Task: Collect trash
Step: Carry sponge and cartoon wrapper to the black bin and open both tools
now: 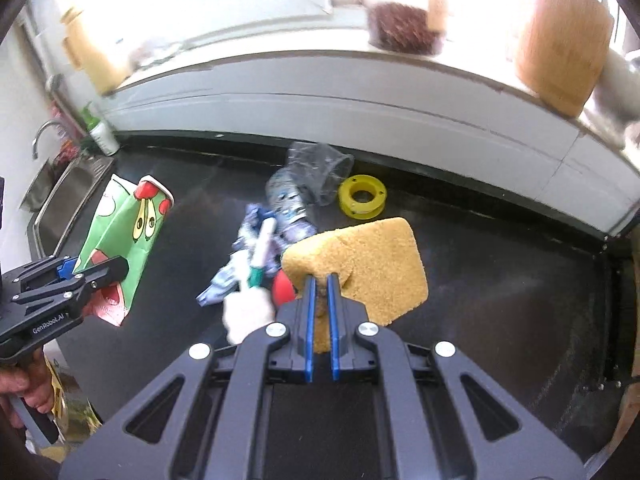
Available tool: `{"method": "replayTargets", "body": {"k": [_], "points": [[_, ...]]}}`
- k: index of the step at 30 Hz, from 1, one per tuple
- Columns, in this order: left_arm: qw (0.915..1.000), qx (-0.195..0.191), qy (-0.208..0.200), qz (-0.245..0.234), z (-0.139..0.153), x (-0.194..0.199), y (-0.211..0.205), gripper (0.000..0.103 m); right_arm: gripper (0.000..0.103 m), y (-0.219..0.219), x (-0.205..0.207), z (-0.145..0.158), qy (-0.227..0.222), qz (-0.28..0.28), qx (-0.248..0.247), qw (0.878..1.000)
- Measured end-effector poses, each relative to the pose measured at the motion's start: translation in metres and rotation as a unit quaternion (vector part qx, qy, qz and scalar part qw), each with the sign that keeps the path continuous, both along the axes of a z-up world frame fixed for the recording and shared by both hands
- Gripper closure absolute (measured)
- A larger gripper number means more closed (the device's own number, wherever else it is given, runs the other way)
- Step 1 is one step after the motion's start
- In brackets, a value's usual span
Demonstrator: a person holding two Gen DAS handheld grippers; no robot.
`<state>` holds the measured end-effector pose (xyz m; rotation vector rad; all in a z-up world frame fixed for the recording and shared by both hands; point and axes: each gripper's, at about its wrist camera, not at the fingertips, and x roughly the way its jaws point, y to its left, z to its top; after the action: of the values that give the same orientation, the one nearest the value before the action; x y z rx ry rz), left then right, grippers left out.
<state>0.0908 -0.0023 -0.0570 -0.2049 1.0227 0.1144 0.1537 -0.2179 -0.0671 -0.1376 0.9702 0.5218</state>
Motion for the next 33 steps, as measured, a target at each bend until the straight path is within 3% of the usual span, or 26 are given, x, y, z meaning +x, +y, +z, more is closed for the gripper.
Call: {"method": "replayTargets", "body": {"k": [8,17,23,33], "points": [[0.9995,0.012,-0.003,0.030,0.008,-0.090,0.018,0.066,0.096,0.033,-0.080,0.026,-0.021,0.060,0.003,0.998],[0.9947,0.027,-0.005,0.099,0.017,-0.182,0.069,0.066,0.096,0.125,-0.170,0.036,-0.024,0.177,0.005,0.984],[0.9840,0.037,0.002,0.174,0.019,-0.258,0.117,0.066,0.096,0.201,-0.233,0.035,-0.018,0.277,0.003,0.961],[0.9445,0.054,0.029,0.323,0.010,-0.391,0.185,0.066,0.096,0.320,-0.344,0.024,0.004,0.449,0.013,0.893]]}}
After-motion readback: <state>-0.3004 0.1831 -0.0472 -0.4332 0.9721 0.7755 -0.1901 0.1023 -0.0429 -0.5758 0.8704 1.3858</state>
